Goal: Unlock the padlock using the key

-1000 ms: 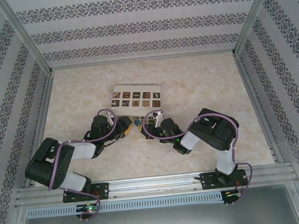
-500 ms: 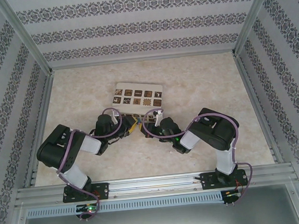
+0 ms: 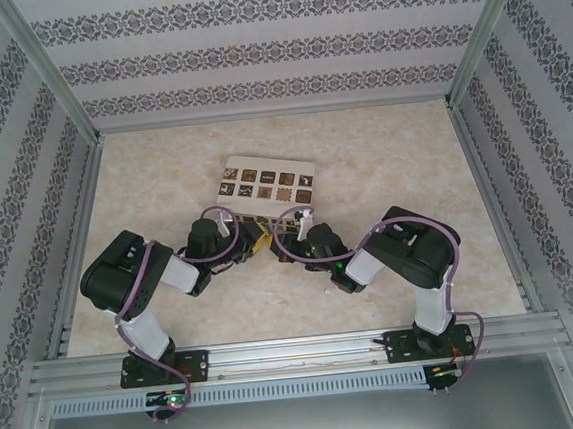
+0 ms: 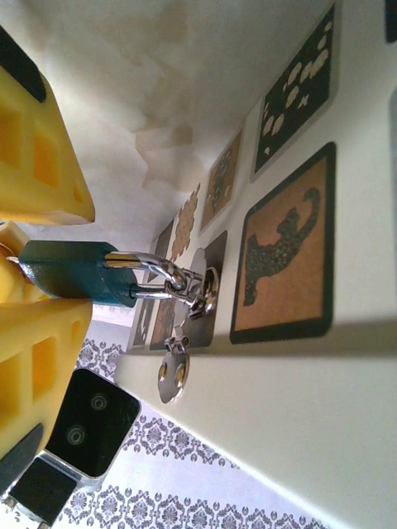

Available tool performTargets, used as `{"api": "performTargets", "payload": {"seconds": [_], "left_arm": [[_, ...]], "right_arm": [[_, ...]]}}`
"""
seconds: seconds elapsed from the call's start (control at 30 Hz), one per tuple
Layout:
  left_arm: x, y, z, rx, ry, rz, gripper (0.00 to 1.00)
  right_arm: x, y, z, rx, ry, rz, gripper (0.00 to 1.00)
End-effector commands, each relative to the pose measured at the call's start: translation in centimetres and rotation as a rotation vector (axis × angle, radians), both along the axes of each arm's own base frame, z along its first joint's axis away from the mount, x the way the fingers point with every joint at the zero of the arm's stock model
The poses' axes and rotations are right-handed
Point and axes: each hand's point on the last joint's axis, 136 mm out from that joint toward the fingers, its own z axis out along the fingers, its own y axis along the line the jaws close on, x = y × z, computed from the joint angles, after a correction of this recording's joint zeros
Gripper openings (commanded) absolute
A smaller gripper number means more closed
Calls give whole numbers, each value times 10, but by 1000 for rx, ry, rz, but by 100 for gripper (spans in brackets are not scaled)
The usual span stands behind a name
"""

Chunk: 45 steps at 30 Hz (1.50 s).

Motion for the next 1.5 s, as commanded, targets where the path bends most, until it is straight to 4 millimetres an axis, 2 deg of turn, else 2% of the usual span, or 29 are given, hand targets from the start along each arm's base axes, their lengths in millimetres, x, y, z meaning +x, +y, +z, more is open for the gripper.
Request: {"api": "performTargets", "payload": {"seconds": [0.0,0.33,0.67,0.9,1.07,1.17,1.47], "left_arm": [[11,-6,14,-20,-55,8,27],[14,-6,18,1,-70,12,15],[14,-6,33,27,-88,15,13],[14,-11,41,1,-76,19,13],[11,-12,44,7,-55,16,11],[10,-11,47,14,-50,21,11],[7,-12,48,17,-6,15,10]], "right_arm": [[-7,5,7,29,21,34,0],[-6,3,10,35,22,34,0],[-8,-12,11,21,18,3,24],[-15,-37,10,-50,-9,0,33],[-26,-53,23,-189,-112,36,38],[-30,-61,38,-275,-218,56,40],[-43,-60,81,-724,-697,221,46]]}}
